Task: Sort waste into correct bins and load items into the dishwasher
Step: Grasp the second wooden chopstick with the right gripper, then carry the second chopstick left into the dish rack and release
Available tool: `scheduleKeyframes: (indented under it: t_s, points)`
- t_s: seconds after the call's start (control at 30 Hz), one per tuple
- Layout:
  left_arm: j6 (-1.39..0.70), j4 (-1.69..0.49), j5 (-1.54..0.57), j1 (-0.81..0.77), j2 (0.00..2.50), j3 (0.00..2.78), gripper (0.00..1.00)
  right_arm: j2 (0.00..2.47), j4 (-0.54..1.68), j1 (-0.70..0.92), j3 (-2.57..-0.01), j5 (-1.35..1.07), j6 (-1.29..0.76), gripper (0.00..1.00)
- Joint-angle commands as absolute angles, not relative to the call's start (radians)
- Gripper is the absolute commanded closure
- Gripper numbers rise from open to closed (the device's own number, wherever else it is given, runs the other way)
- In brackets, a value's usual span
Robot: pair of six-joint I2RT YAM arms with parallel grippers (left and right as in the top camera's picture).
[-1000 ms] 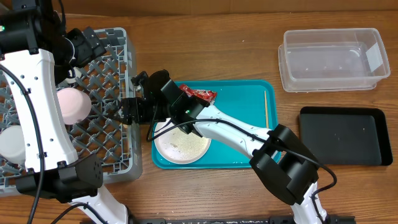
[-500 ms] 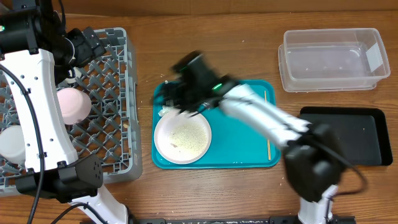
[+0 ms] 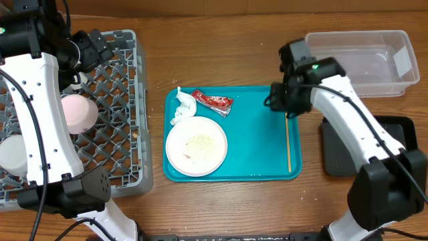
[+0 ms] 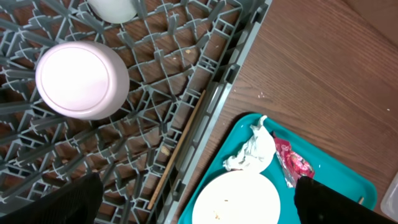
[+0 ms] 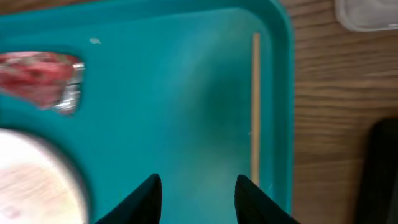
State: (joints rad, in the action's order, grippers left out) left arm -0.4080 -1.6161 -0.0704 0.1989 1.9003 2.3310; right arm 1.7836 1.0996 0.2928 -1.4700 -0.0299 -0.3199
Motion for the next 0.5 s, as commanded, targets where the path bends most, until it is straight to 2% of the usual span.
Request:
scheduleKeyframes:
  t_s: [0.0, 0.2, 0.47]
  points:
    - [-0.389, -1.615, -0.063, 0.202, 1.897, 2.340, 0.00, 1.794, 1.017, 0.281, -1.352, 0.130, -0.280, 0.60]
    - [-0.389, -1.615, -0.063, 0.202, 1.897, 2.340, 0.00, 1.794, 0.898, 0.249, -1.239, 0.129, -0.279, 0.67]
    - [-0.389, -1.615, -0.063, 0.202, 1.897, 2.340, 0.00, 1.795, 0.792, 0.249, -1.158, 0.054, -0.231, 0.68]
